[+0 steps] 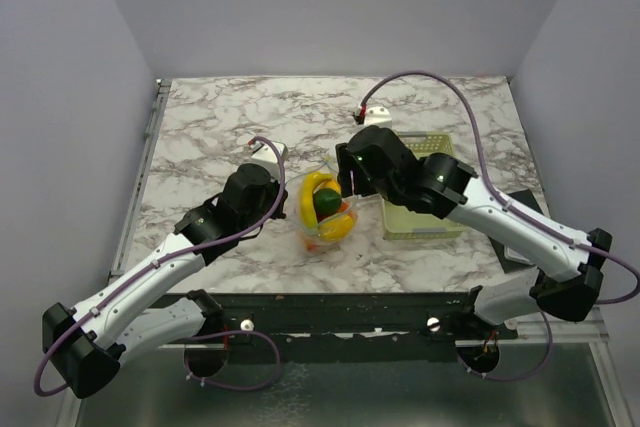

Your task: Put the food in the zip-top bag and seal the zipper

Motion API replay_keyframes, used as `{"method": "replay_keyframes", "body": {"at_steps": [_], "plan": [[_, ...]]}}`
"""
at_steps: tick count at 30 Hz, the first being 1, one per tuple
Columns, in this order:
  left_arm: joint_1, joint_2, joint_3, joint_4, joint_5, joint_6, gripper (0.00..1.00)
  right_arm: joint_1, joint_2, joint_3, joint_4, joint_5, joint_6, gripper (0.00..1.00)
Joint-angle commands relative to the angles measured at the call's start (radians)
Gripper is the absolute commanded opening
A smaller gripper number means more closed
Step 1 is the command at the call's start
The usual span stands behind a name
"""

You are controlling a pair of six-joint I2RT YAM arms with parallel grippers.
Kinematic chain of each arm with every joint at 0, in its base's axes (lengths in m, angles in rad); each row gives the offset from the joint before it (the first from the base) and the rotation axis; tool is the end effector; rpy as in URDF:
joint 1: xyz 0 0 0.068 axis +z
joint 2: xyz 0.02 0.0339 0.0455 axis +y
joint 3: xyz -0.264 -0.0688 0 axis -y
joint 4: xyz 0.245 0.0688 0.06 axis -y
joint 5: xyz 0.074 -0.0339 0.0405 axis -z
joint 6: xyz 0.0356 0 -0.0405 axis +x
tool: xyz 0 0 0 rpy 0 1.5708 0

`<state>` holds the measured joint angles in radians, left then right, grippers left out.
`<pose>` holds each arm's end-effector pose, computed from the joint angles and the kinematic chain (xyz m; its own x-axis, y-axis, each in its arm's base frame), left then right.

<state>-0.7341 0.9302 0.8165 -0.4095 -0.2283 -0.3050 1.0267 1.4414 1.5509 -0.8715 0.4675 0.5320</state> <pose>0.1588 -0.1324 0.3027 -0.5061 0.0627 -0.8602 0.3722 0.9156 -0.1523 0.1687 0.2479 0.3887 -0.6098 -0.1331 -0.7813 -0.3315 0.9383 0.0989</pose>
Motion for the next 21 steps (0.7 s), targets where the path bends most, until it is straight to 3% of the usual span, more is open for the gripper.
{"method": "replay_keyframes", "body": {"at_steps": [1, 13, 21], "plan": [[0.006, -0.005, -0.009, -0.02, 0.011, 0.006, 0.0, 0.005, -0.081, -0.043, 0.046, 0.117, 0.019, 0.66], [0.006, -0.001, -0.011, -0.02, 0.01, 0.006, 0.0, -0.042, -0.23, -0.172, 0.011, 0.294, 0.055, 0.67], [0.006, 0.004, -0.01, -0.02, 0.012, 0.005, 0.0, -0.22, -0.267, -0.3, 0.087, 0.172, 0.021, 0.69]]}}
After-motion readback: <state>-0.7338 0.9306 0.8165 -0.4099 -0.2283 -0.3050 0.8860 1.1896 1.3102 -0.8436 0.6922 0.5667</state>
